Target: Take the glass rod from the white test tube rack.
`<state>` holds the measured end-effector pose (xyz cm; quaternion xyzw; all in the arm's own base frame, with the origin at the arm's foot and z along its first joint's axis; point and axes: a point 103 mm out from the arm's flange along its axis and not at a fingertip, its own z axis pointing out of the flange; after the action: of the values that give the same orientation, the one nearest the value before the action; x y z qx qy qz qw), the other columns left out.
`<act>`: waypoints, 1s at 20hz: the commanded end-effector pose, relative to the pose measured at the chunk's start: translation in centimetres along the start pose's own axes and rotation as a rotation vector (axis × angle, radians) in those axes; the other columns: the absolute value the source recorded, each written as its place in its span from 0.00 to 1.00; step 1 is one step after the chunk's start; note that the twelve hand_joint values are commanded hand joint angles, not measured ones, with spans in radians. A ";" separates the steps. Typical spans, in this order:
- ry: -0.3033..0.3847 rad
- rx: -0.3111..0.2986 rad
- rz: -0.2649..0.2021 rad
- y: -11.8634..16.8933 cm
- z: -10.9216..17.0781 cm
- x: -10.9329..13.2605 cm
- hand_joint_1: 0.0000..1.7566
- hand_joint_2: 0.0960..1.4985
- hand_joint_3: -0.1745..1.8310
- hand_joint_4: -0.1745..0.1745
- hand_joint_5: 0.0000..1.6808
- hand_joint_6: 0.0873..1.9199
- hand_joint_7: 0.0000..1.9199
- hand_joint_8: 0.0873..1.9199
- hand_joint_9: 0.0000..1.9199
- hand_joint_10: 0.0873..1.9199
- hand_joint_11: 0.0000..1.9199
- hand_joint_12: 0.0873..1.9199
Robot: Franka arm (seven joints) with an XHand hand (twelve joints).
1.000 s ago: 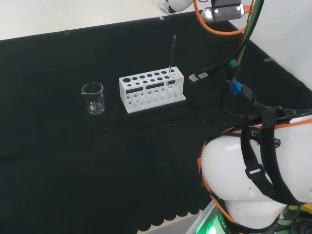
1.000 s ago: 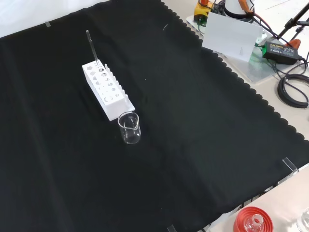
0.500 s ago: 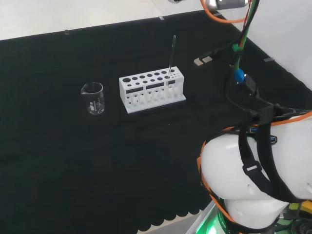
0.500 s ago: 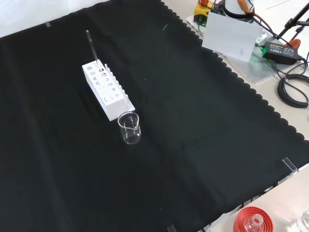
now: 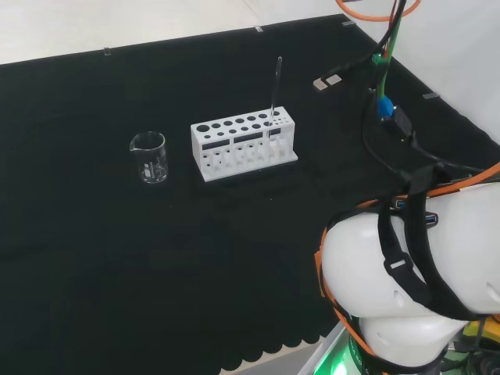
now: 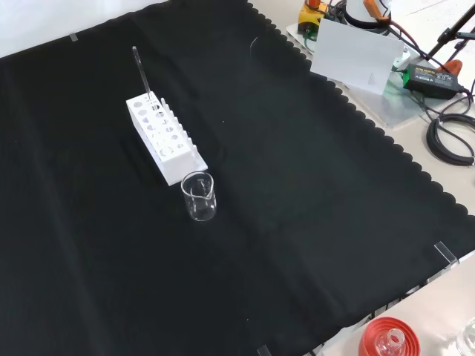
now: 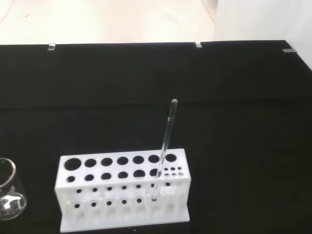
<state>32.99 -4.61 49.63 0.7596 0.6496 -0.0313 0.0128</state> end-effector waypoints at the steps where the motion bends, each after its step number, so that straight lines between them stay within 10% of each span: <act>1: -0.005 0.019 0.050 1.7 0.0 -1.9 0.35 0.49 0.35 0.32 0.18 0.00 0.07 0.40 0.07 0.48 0.00 0.72; 20: 0.030 0.066 0.092 5.9 1.8 -5.7 0.35 0.50 0.35 0.31 0.19 0.00 0.08 0.40 0.09 0.48 0.00 0.72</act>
<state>36.96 -10.52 48.61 0.7906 0.6108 -0.0397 -0.0173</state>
